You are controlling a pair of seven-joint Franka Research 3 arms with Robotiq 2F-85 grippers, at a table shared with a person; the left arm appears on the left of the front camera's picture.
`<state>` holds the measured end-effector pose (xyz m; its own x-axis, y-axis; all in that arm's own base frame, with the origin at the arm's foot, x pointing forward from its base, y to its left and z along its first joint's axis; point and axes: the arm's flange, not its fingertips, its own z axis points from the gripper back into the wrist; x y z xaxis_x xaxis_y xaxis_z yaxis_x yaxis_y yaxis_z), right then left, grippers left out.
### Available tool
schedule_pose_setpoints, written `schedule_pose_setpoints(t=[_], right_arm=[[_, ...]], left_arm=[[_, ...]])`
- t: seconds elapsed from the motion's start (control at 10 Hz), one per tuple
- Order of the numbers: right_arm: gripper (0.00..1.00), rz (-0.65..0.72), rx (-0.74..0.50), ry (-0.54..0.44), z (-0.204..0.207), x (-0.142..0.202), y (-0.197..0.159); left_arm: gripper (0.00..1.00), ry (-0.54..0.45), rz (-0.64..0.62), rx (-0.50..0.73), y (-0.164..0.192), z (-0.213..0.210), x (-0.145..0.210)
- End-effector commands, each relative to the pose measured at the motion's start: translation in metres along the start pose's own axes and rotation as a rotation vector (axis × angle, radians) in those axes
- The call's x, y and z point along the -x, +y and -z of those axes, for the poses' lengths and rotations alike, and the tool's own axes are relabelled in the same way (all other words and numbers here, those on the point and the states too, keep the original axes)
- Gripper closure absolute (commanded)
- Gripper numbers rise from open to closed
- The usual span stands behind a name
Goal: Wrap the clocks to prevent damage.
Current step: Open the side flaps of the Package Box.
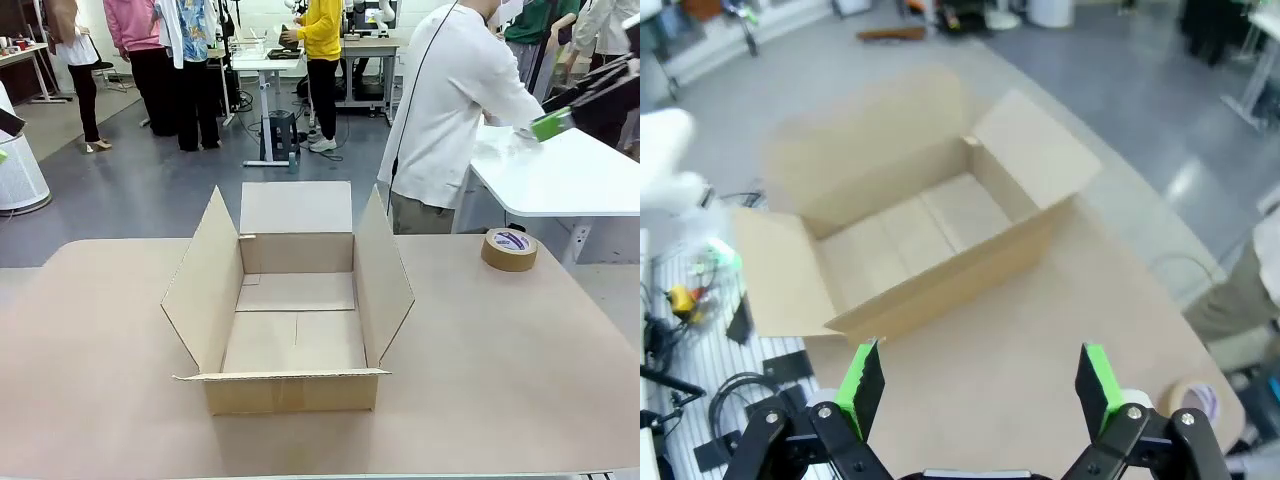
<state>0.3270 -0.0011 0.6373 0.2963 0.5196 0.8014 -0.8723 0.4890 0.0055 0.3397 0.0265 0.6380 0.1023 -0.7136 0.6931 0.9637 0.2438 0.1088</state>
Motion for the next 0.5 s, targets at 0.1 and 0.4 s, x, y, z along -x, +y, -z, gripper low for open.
schedule_pose_setpoints(t=[0.1,0.4], right_arm=[[0.00,0.047,-0.112,0.011,-0.011,0.034,-0.027],[0.00,0.055,-0.108,0.043,-0.016,0.049,-0.033]], left_arm=[[0.00,-0.191,0.037,0.340,0.030,-0.016,0.027],[0.00,-0.224,0.031,0.314,0.014,-0.022,0.053]])
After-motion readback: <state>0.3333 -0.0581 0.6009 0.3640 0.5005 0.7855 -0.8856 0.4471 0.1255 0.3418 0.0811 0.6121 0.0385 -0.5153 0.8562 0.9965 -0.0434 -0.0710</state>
